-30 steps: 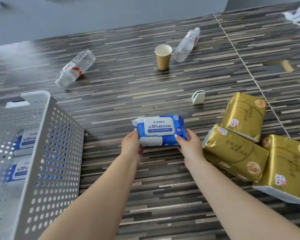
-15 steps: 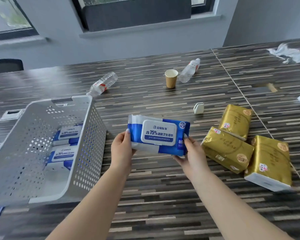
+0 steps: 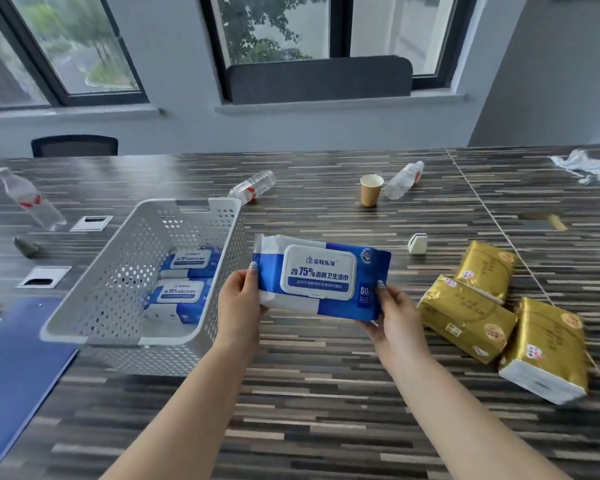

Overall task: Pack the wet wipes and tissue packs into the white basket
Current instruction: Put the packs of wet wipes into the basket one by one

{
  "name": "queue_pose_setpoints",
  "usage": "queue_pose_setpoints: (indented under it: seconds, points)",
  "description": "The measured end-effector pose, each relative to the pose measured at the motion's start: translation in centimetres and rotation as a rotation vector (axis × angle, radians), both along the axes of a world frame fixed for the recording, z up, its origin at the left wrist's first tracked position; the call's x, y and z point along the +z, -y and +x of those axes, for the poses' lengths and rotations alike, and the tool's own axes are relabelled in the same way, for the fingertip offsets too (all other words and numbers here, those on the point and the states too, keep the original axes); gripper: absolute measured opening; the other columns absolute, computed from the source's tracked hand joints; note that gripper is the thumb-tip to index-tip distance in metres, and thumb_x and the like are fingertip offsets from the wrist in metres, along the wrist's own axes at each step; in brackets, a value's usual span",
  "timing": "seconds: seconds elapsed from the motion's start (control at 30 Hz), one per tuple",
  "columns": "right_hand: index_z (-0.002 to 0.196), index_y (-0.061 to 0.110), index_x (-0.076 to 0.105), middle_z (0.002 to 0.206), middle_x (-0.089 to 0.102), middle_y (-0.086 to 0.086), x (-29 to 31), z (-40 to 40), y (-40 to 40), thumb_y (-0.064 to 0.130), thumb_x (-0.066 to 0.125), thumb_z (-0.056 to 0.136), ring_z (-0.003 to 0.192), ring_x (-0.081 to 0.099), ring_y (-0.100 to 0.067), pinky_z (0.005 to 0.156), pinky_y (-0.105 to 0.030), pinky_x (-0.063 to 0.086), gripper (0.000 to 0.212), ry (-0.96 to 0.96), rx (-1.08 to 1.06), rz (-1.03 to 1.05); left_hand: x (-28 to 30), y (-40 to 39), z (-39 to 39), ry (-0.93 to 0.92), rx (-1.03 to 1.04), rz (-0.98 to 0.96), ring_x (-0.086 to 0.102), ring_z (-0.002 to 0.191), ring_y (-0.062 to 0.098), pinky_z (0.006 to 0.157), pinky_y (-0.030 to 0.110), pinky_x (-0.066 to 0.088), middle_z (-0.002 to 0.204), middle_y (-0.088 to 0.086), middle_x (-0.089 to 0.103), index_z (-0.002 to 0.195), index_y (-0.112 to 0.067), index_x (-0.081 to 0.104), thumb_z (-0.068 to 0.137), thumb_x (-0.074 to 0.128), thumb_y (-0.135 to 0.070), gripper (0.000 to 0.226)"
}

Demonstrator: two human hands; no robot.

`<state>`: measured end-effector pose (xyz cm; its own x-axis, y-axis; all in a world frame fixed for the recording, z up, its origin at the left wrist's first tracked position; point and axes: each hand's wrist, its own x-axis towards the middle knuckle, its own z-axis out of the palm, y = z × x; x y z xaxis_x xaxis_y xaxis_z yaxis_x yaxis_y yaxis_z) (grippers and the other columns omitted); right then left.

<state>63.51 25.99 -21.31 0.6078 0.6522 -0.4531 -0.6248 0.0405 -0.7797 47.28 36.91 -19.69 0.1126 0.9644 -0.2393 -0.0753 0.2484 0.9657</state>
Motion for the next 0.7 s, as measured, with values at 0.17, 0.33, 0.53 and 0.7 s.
queue_pose_setpoints:
  seconds: [0.17,0.33,0.53,0.7]
  points:
    - [0.096,0.016,0.057,0.103,0.066,-0.011,1.0,-1.4,0.0,0.017,0.048,0.098,0.097,0.065,-0.026,0.069,-0.038,0.056,0.009,0.025,0.029,0.004,0.2,0.6,-1.7,0.053,0.039,-0.098,0.065,0.085,0.024,0.085,0.043,0.055,0.092,0.013,0.067,0.092,-0.01,0.06,0.098,0.049,-0.035,0.028]
    - [0.096,0.015,0.055,0.102,0.066,-0.012,1.5,-1.9,-0.2,0.016,0.047,0.098,0.094,0.065,-0.026,0.064,-0.039,0.055,0.008,0.032,0.059,0.002,1.4,0.7,-3.6,0.177,-0.114,-0.133,0.067,0.089,0.022,0.077,0.033,0.056,0.101,0.013,0.068,0.106,-0.004,0.055,0.091,0.057,-0.038,0.037]
    - [0.093,0.016,0.055,0.101,0.066,-0.011,3.0,-4.0,-2.0,0.018,0.051,0.096,0.092,0.066,-0.026,0.068,-0.042,0.055,0.006,0.091,0.171,0.043,3.5,-1.1,-6.9,-0.077,-0.206,-0.051,0.067,0.101,0.022,0.089,0.043,0.056,0.116,0.009,0.065,0.129,-0.01,0.046,0.071,0.078,-0.041,0.073]
    - [0.117,0.015,0.056,0.108,0.069,-0.009,4.6,-6.8,-4.5,0.025,0.06,0.09,0.095,0.068,-0.025,0.074,-0.043,0.057,0.029,0.142,0.336,0.119,5.2,-3.1,-10.3,-0.144,-0.16,0.048,0.066,0.105,0.027,0.088,0.043,0.056,0.116,0.013,0.066,0.125,-0.008,0.052,0.085,0.069,-0.031,0.049]
